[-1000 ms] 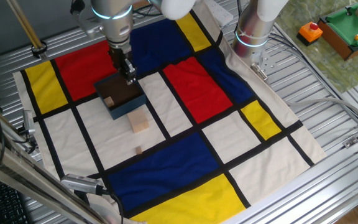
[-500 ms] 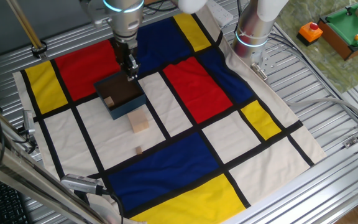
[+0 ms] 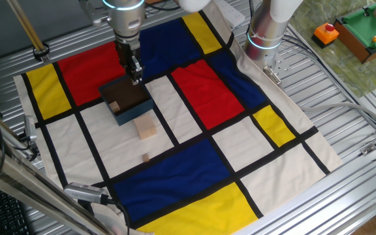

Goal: Take everything out of the gift box

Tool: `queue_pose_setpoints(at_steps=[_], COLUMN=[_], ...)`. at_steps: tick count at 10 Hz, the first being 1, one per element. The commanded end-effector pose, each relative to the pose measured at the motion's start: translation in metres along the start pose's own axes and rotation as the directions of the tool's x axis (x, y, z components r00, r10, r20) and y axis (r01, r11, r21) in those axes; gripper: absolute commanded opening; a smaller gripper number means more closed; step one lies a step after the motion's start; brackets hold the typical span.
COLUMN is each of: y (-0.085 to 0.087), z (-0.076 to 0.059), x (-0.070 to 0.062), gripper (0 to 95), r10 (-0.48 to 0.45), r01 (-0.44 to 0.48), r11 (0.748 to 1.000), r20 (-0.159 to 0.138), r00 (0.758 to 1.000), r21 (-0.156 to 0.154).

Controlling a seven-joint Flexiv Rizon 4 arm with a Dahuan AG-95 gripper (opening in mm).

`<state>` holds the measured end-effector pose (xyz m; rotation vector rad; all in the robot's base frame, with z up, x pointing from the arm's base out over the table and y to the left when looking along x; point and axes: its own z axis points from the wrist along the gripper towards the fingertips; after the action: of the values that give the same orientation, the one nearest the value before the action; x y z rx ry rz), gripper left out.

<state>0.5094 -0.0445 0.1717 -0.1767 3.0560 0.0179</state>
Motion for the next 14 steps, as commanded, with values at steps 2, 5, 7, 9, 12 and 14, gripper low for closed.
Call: queue_pose_setpoints(at_steps=[2, 5, 7, 9, 12, 14], y=[-0.004, -0.005, -0.009, -0.016, -0.023, -0.025], z=[0.01, 0.011, 0.017, 0.023, 0.036, 0.041], x=[-0.004, -0.004, -0.004, -0.004, -0.006, -0.006], gripper=[38.0, 38.0, 38.0, 38.0, 38.0, 38.0], r10=[-0.024, -0.034, -0.024, -0.007, 0.005, 0.028], r01=[0.024, 0.034, 0.024, 0.007, -0.005, -0.029], r11=[1.0, 0.999, 0.999, 0.999, 0.999, 0.999], r20=[-0.001, 0.0, 0.0, 0.006, 0.007, 0.01], r00=[1.0, 0.999, 1.0, 1.0, 1.0, 1.0], r21=[0.006, 0.025, 0.026, 0.031, 0.036, 0.037])
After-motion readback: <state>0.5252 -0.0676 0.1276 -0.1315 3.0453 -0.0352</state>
